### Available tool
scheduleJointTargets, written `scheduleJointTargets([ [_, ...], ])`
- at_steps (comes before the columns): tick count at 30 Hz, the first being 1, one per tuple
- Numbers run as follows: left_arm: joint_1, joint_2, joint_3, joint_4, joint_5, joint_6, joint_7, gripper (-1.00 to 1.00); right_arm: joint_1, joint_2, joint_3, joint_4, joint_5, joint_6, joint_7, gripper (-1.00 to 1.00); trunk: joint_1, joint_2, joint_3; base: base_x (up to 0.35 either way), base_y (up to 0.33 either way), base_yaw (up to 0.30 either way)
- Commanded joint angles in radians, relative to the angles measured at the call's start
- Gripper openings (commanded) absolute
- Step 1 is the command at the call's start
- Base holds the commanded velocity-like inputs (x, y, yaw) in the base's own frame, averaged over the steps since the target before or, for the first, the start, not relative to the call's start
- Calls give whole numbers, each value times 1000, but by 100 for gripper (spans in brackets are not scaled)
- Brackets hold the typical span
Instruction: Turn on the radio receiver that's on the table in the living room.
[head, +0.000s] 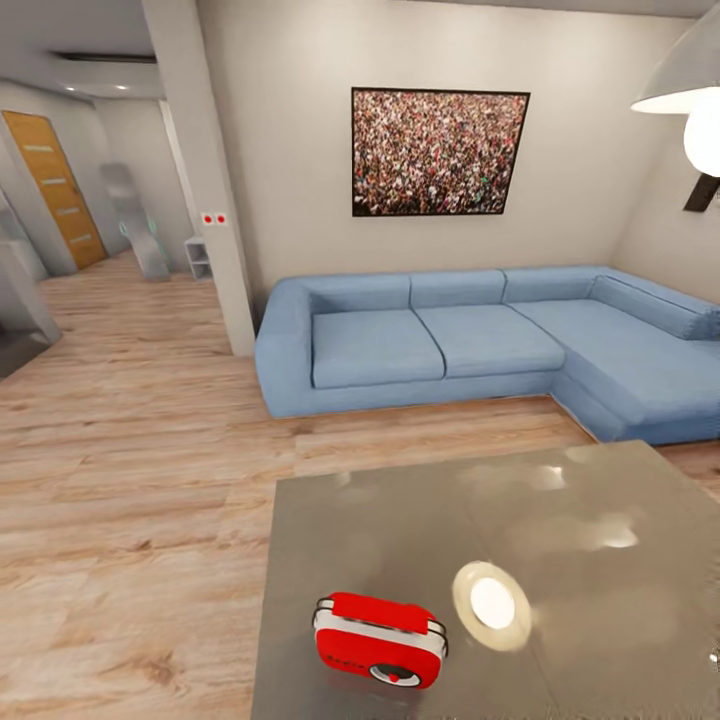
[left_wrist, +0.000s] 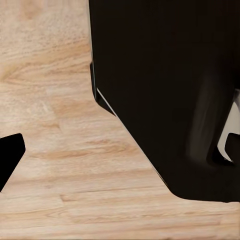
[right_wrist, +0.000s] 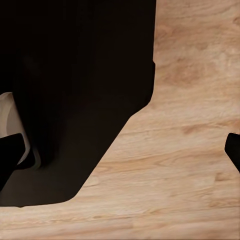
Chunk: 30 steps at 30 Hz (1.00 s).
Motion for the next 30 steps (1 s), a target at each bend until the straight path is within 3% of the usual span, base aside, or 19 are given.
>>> scheduleJointTargets([
  [1, 0, 0, 0, 0, 0, 0, 0, 100, 0, 0, 0, 0, 1, 0, 0, 100, 0, 0, -1, 0, 0, -180],
  [8, 0, 0, 0, 0, 0, 0, 0, 100, 0, 1, 0, 0, 4, 0, 0, 100, 0, 0, -9, 0, 0, -108],
  [30, 0, 0, 0, 0, 0, 0, 0, 100, 0, 2, 9, 0, 12, -1, 0, 100, 0, 0, -39, 0, 0, -3],
])
